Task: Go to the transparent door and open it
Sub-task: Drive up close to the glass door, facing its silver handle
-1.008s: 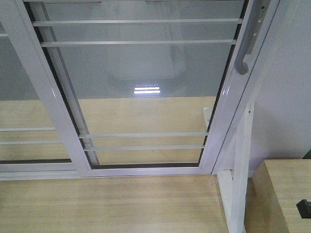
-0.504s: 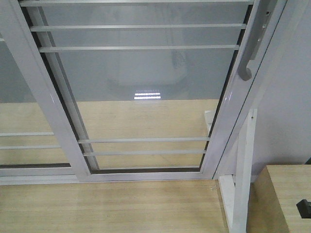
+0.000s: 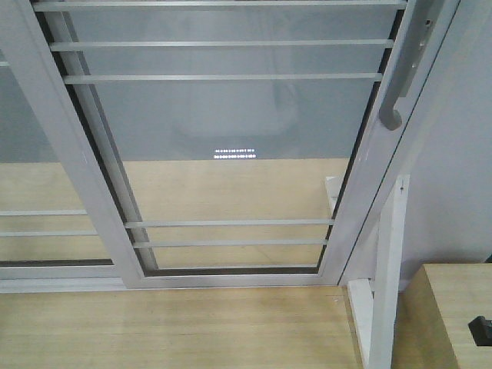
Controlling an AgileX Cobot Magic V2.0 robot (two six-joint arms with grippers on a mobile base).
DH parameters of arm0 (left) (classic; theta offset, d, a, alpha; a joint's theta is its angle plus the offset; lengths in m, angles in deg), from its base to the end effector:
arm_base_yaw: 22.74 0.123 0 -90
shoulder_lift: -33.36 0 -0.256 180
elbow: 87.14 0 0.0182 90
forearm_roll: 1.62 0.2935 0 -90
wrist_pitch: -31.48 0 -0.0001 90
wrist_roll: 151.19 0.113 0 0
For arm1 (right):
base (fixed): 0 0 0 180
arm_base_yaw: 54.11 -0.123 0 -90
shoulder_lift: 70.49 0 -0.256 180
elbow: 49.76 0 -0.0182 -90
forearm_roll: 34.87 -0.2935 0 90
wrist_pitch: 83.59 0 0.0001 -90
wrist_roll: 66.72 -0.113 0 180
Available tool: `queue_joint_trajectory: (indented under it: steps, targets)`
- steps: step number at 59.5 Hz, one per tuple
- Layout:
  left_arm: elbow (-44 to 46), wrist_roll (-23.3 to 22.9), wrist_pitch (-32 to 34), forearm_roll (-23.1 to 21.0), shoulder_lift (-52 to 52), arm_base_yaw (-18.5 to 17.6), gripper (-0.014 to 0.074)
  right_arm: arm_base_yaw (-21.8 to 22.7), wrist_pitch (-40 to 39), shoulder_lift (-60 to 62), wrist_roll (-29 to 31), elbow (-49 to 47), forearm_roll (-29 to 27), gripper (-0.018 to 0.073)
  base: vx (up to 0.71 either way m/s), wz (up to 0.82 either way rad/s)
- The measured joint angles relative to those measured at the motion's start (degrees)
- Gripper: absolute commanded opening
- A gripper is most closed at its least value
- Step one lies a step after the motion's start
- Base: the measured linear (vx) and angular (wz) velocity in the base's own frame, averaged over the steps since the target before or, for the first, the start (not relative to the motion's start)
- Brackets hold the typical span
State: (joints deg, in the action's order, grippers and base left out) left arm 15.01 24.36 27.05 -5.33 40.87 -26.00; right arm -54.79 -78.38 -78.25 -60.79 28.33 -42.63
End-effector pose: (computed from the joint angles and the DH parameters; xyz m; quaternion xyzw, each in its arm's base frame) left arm 0.1500 -0.0091 0.1987 -0.0283 0.7052 -0.0722 0.7048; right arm 0.1507 0.0032 0.1949 0.0027 0.7133 0.0195 0.7006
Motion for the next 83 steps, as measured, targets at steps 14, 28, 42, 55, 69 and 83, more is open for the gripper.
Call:
queue_joint_trajectory:
  steps: [14,28,42,55,69,83]
  targets:
    - [0.0,0.0,0.0,0.0,0.0,0.0,0.0003,0.0,0.0,0.0,0.0,0.0,0.0,-0.0008,0.0,0.0]
    - [0.0,0.0,0.0,0.0,0.0,0.0,0.0003,0.0,0.0,0.0,0.0,0.0,0.0,-0.0008,0.0,0.0]
    - [0.0,0.0,0.0,0.0,0.0,0.0,0.0003,0.0,0.0,0.0,0.0,0.0,0.0,-0.0008,0.0,0.0]
    - [0.0,0.0,1.37,0.0,0.0,0.0,0.0003,0.0,-2.13,0.0,0.0,0.0,0.0,-0.0008,0.0,0.0]
    - [0.0,0.0,4.78,0.0,0.0,0.0,0.0003,0.0,-14.08,0.0,0.0,0.0,0.0,-0.0008,0.0,0.0]
    - [0.0,-2.38,17.04,0.0,0.0,0.0,0.0003,0.0,-24.15,0.0,-2.69,0.0,-3.62,-0.0008,0.0,0.0]
